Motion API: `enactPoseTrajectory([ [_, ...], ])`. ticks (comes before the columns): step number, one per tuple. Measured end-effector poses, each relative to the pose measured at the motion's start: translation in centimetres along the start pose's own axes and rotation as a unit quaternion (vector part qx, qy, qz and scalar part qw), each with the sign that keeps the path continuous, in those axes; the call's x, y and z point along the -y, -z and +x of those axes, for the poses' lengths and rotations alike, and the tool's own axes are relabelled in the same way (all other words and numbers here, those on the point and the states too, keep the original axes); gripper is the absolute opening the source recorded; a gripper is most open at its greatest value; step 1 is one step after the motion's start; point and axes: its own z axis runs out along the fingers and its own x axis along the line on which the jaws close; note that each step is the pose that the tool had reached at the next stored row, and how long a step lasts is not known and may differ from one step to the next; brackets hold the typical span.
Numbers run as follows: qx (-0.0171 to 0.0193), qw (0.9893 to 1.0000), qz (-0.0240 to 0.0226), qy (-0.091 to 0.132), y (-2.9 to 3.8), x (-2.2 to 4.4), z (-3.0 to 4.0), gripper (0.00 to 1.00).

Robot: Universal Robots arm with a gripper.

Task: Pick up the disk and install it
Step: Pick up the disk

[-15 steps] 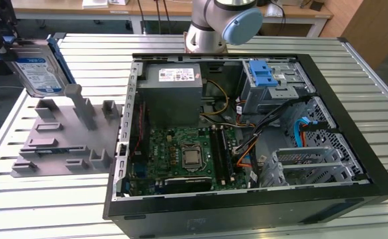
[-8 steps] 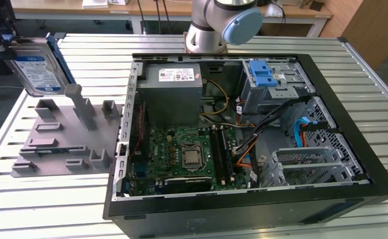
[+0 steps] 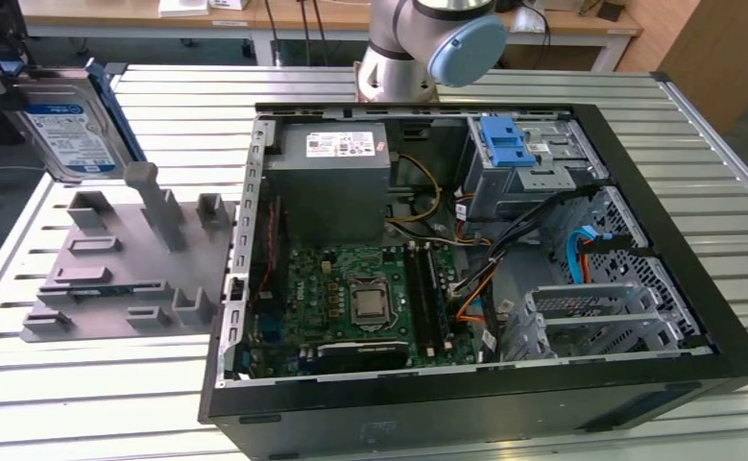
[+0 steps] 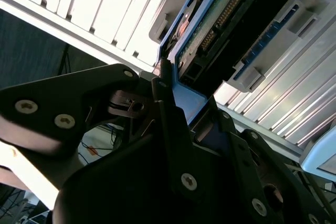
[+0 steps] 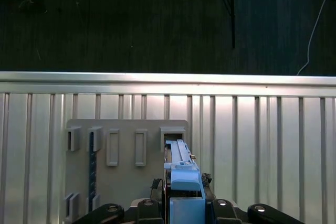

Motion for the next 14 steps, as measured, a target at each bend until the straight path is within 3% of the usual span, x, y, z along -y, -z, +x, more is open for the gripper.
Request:
enactPoseTrajectory([
  [14, 0.0, 1.0, 0.0, 0.0, 0.78, -0.03, -0.03, 0.36],
])
